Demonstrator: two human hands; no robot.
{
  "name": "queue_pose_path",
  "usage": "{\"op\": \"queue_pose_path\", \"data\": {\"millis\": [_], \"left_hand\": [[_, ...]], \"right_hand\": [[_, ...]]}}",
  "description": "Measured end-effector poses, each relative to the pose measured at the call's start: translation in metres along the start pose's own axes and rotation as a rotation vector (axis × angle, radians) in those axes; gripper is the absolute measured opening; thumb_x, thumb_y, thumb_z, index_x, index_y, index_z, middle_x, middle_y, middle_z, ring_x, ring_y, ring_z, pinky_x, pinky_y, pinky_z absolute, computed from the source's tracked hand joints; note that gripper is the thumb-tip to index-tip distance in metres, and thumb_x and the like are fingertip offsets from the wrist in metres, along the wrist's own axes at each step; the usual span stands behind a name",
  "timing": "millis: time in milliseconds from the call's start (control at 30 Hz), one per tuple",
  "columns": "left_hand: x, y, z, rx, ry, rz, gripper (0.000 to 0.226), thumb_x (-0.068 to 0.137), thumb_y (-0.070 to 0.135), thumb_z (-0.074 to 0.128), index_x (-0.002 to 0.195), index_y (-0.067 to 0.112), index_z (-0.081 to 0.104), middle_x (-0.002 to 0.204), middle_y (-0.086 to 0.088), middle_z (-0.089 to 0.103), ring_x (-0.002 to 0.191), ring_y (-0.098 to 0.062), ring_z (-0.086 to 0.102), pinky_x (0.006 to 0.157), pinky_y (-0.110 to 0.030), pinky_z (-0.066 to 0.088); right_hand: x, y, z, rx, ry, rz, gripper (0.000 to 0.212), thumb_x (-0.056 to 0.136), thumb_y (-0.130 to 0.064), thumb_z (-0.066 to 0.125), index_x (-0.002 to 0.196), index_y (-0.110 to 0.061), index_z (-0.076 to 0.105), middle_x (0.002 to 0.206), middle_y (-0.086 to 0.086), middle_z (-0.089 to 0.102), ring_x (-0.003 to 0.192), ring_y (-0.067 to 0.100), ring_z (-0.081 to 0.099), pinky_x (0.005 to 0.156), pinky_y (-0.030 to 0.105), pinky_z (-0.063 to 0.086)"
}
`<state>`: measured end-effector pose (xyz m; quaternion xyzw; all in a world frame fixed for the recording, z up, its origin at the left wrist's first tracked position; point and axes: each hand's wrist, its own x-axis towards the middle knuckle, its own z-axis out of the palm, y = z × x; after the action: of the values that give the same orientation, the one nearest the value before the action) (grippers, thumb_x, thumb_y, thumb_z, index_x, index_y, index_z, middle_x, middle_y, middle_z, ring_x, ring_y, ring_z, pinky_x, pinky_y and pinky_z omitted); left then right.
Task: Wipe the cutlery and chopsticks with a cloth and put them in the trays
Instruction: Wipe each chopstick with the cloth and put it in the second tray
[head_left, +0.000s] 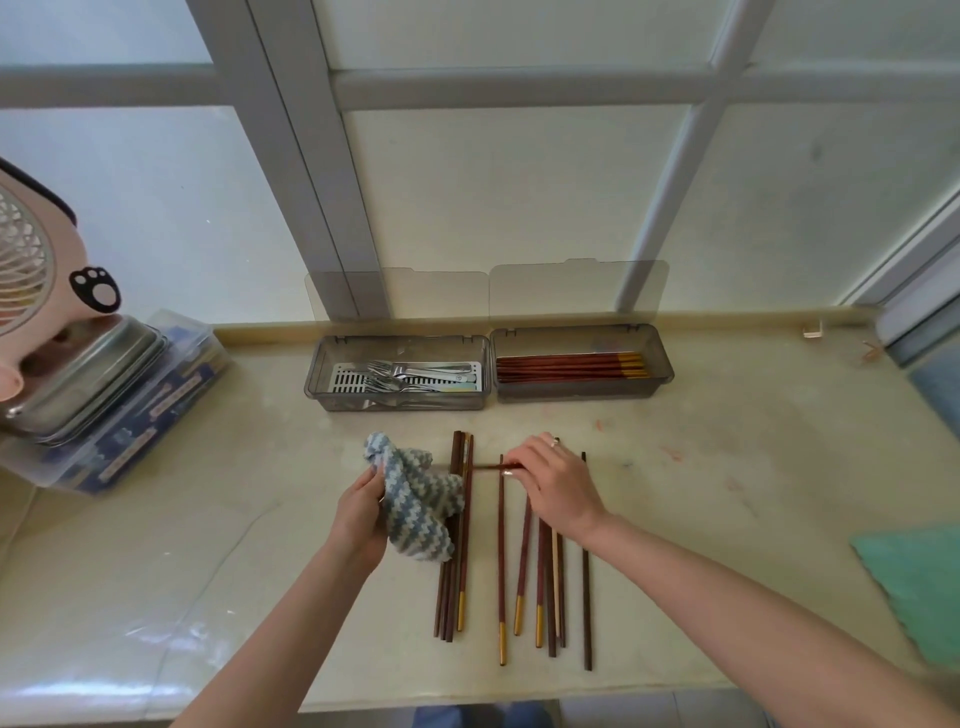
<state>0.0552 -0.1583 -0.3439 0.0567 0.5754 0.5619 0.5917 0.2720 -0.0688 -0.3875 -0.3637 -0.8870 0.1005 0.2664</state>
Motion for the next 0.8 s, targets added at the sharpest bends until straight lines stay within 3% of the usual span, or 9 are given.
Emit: {"op": "queue_pose_path", "data": {"millis": [100, 200, 367, 567, 700, 800], "left_hand": [[0.001, -0.004, 0.001, -0.014, 0.01, -0.008, 0.032, 0.1, 0.017, 0.038, 0.126, 0.005, 0.051, 0.102, -0.013, 0.064, 0.089, -0.025, 0.061, 0.069, -0.036, 0.049], [0.002, -0.009, 0.003, -0.009, 0.002, -0.024, 0.033, 0.1, 0.019, 0.037, 0.127, 0.004, 0.05, 0.101, -0.013, 0.064, 0.088, -0.025, 0.061, 0.069, -0.037, 0.049], [0.002, -0.01, 0.009, 0.022, -0.023, -0.027, 0.032, 0.1, 0.019, 0.037, 0.124, 0.004, 0.051, 0.101, -0.014, 0.063, 0.088, -0.026, 0.061, 0.069, -0.037, 0.049], [0.003, -0.007, 0.011, 0.046, -0.051, -0.022, 0.029, 0.1, 0.018, 0.037, 0.12, 0.006, 0.053, 0.1, -0.014, 0.064, 0.088, -0.025, 0.061, 0.071, -0.037, 0.049], [0.003, -0.006, 0.014, 0.078, -0.08, -0.031, 0.028, 0.1, 0.016, 0.038, 0.118, 0.003, 0.054, 0.098, -0.014, 0.064, 0.086, -0.025, 0.062, 0.069, -0.035, 0.05], [0.003, -0.006, 0.02, 0.134, -0.072, -0.028, 0.027, 0.099, 0.017, 0.04, 0.114, 0.002, 0.057, 0.091, -0.012, 0.064, 0.08, -0.022, 0.061, 0.062, -0.029, 0.052]], "right_hand": [[-0.012, -0.024, 0.011, 0.115, 0.027, 0.639, 0.006, 0.087, -0.021, 0.066, 0.088, -0.019, 0.06, 0.081, -0.009, 0.062, 0.079, 0.009, 0.057, 0.077, 0.022, 0.047], [-0.028, -0.041, 0.023, 0.18, -0.107, 0.968, 0.011, 0.092, -0.025, 0.059, 0.097, -0.017, 0.056, 0.092, -0.003, 0.064, 0.076, 0.009, 0.059, 0.065, 0.02, 0.049], [-0.038, -0.051, 0.034, 0.104, -0.186, 1.047, 0.028, 0.091, -0.026, 0.06, 0.112, -0.009, 0.05, 0.1, 0.005, 0.065, 0.089, 0.02, 0.066, 0.071, 0.028, 0.054], [-0.033, -0.05, 0.038, 0.025, -0.242, 1.037, 0.019, 0.097, -0.018, 0.049, 0.111, -0.008, 0.057, 0.101, 0.005, 0.067, 0.089, 0.018, 0.067, 0.067, 0.022, 0.05], [-0.022, -0.046, 0.034, 0.304, -0.245, 1.118, 0.009, 0.094, -0.018, 0.056, 0.092, -0.01, 0.058, 0.089, 0.005, 0.064, 0.073, 0.015, 0.064, 0.062, 0.024, 0.055], [-0.005, -0.049, 0.018, 0.607, -0.223, 1.044, 0.011, 0.096, -0.019, 0.052, 0.092, -0.009, 0.056, 0.078, 0.002, 0.059, 0.058, 0.011, 0.055, 0.051, 0.022, 0.049]]}}
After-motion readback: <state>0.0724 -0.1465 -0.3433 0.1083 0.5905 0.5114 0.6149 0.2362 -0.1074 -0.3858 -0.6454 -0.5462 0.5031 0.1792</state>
